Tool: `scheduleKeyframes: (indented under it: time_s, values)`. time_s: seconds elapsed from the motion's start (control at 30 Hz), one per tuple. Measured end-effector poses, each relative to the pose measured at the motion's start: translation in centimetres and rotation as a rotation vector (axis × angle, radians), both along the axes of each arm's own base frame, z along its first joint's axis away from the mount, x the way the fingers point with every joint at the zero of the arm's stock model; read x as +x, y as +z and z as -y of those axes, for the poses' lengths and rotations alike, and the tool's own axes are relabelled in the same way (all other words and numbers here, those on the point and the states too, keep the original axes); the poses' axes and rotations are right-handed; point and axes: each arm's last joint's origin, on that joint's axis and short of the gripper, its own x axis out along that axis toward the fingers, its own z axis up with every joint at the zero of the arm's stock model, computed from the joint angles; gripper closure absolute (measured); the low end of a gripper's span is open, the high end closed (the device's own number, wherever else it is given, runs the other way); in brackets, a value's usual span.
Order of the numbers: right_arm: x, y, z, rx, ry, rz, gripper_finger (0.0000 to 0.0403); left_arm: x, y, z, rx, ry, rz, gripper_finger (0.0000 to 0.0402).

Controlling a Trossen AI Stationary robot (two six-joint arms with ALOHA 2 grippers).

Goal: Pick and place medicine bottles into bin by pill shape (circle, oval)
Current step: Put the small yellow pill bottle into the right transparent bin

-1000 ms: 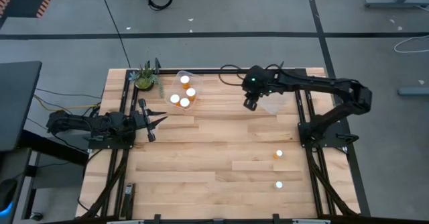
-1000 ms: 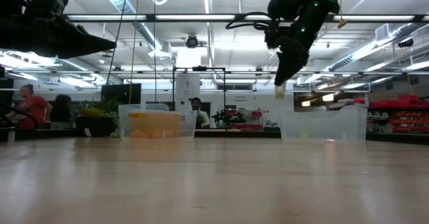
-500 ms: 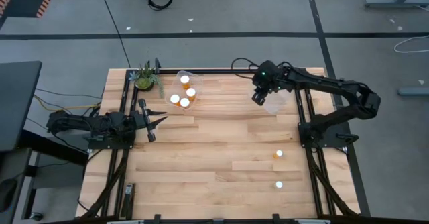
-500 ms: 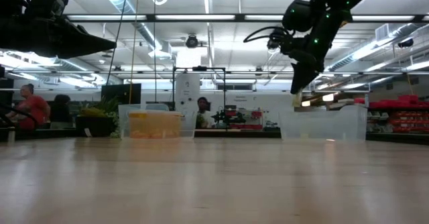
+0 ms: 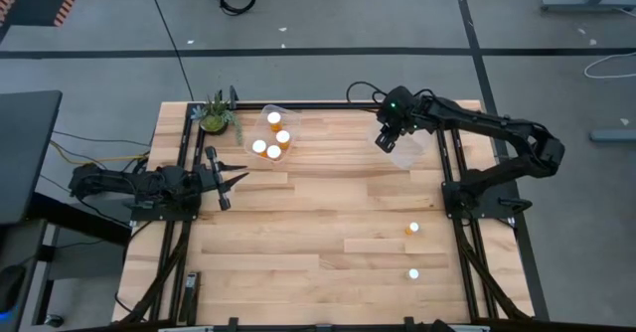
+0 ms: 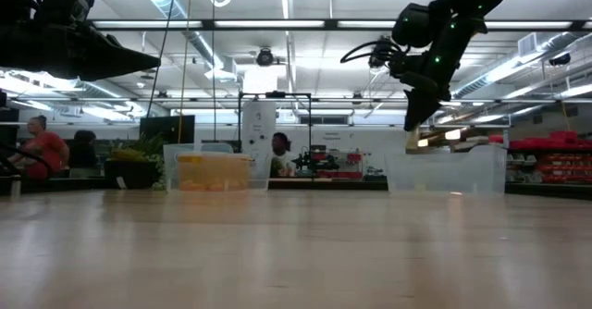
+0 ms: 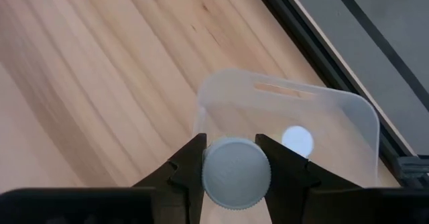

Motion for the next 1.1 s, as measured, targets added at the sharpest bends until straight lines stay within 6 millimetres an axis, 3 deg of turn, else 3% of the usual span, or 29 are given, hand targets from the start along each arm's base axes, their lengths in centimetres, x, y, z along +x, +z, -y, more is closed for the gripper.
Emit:
scheduleKeyframes:
  time_s: [0.6,0.9,1.1]
  values:
    - [-0.2,0.0,0.4,-0.003,-0.022,0.011,0.0273,0.0,0.0,0.0,0.000,0.000,0.000,0.0312]
    - [-0.6,-3.4,0.1,-0.015,-0.022,0.028,0.0273,0.0,0.0,0.0,0.000,0.000,0.000,0.0316]
    - [-0.8,-3.7,0.4,-0.031,-0.033,0.046,0.0273,0.0,0.0,0.0,0.000,0.000,0.000,0.0317]
